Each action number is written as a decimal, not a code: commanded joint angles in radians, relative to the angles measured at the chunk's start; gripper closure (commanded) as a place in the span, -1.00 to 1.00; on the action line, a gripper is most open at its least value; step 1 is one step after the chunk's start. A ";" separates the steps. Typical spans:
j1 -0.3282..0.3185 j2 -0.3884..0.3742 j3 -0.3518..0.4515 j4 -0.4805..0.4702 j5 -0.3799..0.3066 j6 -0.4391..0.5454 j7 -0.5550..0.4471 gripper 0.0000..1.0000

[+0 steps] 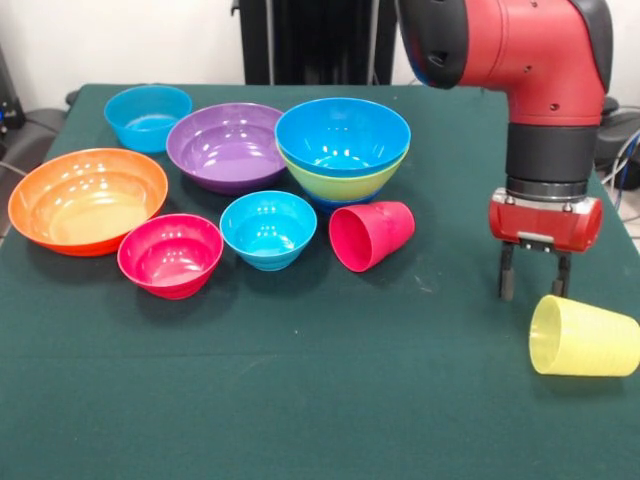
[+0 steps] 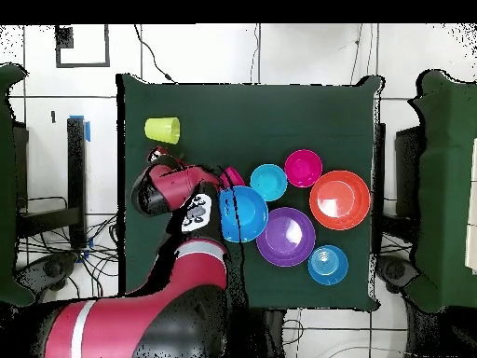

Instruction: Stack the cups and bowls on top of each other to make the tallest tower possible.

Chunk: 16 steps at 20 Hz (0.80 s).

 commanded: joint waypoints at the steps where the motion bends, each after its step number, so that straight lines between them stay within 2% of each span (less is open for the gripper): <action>1: -0.041 -0.011 0.143 0.056 -0.088 -0.023 -0.038 -1.00; 7: -0.099 -0.018 0.219 0.075 -0.108 -0.031 -0.040 -1.00; 16: -0.150 -0.036 0.280 0.099 -0.134 -0.029 -0.040 -1.00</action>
